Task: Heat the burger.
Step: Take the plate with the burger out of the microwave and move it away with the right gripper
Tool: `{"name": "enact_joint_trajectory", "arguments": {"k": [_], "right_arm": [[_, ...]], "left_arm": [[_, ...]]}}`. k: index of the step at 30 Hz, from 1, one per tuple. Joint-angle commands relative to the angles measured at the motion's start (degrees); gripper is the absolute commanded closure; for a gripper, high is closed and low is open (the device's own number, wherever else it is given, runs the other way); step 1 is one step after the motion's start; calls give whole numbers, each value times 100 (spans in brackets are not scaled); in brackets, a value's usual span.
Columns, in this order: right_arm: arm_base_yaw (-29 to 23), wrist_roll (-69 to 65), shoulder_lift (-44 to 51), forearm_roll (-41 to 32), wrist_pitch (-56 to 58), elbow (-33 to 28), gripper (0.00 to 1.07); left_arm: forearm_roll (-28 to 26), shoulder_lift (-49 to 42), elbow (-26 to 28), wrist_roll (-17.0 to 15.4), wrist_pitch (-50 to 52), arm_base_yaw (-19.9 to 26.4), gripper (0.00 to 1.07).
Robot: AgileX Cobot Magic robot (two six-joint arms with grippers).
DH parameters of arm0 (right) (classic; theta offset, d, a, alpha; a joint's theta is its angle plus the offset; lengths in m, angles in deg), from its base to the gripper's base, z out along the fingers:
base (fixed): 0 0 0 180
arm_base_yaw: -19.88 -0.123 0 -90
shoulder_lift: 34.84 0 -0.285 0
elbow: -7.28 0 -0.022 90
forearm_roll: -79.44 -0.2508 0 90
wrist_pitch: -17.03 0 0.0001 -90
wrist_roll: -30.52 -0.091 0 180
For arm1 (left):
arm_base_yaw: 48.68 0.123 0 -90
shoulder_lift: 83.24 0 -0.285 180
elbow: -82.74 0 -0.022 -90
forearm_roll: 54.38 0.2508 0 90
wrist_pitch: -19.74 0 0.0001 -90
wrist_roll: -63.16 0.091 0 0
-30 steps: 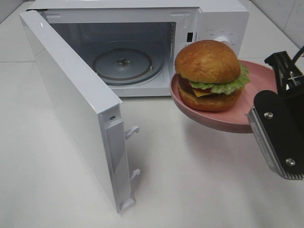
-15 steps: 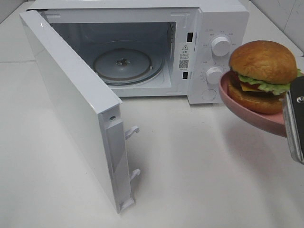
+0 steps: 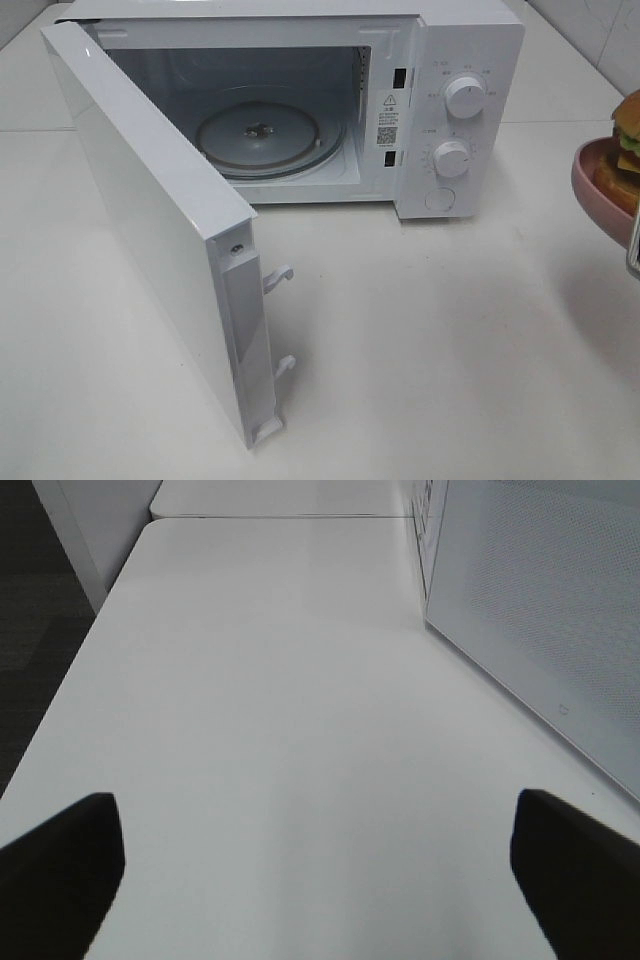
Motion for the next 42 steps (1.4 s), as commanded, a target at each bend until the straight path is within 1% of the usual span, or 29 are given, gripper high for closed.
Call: {"name": "enact_joint_trajectory", "arguments": {"k": [1, 4, 6, 9, 11, 14, 16, 19, 21, 24, 26, 28, 29, 32, 34, 41, 42], "right_arm": [[17, -435, 52, 350, 63, 40, 107], [17, -556, 52, 367, 69, 40, 107], [17, -1003, 29, 453, 97, 40, 107], [17, -1215, -52, 464, 218, 40, 107], [17, -1736, -481, 539, 516, 40, 107], [17, -1942, -579, 619, 544, 40, 107], [17, -2876, -968, 888, 573, 40, 107], [17, -3054, -1049, 917, 573, 40, 107], [17, -3736, -1404, 945, 647, 40, 107], [17, -3850, -1478, 974, 647, 40, 107], [17, -4297, -1896, 1106, 647, 40, 107], [17, -4418, -1982, 1157, 647, 40, 107], [17, -4704, -2189, 1312, 647, 40, 107], [17, -4824, -2275, 1387, 642, 40, 107], [17, -5197, -2670, 1564, 579, 40, 107], [17, -5724, -3180, 1673, 361, 40, 107], [40, -5850, -3386, 1673, 281, 40, 107]], "left_arm": [[-29, -80, 0, 6, 74, 29, 9], [-29, -80, 0, 6, 74, 29, 9], [-29, -80, 0, 6, 74, 29, 9], [-29, -80, 0, 6, 74, 29, 9], [-29, -80, 0, 6, 74, 29, 9], [-29, -80, 0, 6, 74, 29, 9], [-29, -80, 0, 6, 74, 29, 9], [-29, -80, 0, 6, 74, 29, 9], [-29, -80, 0, 6, 74, 29, 9], [-29, -80, 0, 6, 74, 29, 9], [-29, -80, 0, 6, 74, 29, 9], [-29, -80, 0, 6, 74, 29, 9], [-29, -80, 0, 6, 74, 29, 9], [-29, -80, 0, 6, 74, 29, 9], [-29, -80, 0, 6, 74, 29, 9], [-29, -80, 0, 6, 74, 29, 9], [-29, -80, 0, 6, 74, 29, 9]]}}
